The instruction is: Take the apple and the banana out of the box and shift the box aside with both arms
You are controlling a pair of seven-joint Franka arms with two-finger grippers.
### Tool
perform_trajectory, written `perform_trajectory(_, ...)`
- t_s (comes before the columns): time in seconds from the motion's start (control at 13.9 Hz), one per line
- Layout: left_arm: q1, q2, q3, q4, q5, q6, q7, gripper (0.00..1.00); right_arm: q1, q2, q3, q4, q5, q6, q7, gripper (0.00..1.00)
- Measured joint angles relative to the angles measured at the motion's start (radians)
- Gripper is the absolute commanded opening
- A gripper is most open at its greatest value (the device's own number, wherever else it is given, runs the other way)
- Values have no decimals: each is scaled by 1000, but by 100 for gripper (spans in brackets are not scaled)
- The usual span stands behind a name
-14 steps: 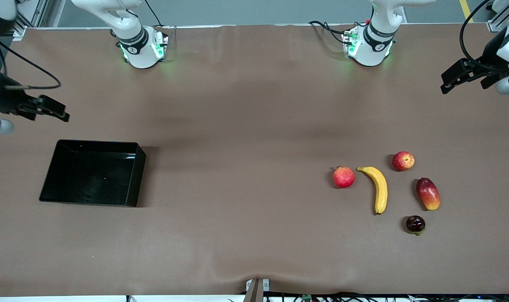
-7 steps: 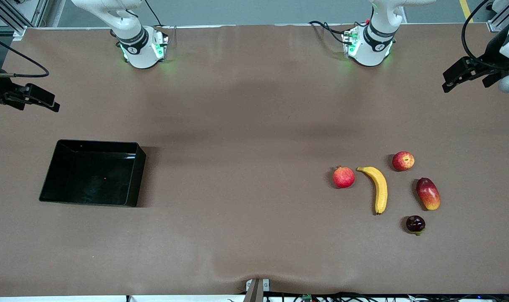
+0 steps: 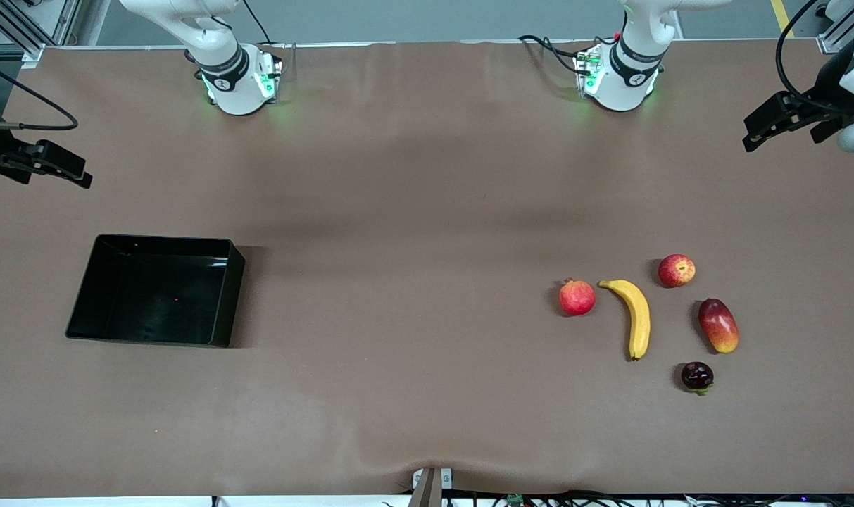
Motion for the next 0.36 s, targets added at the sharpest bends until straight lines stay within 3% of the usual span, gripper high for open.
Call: perform_trajectory(0.36,0,0,-2,0,0,-20,0,100,0,0,3,1,0,1,0,100)
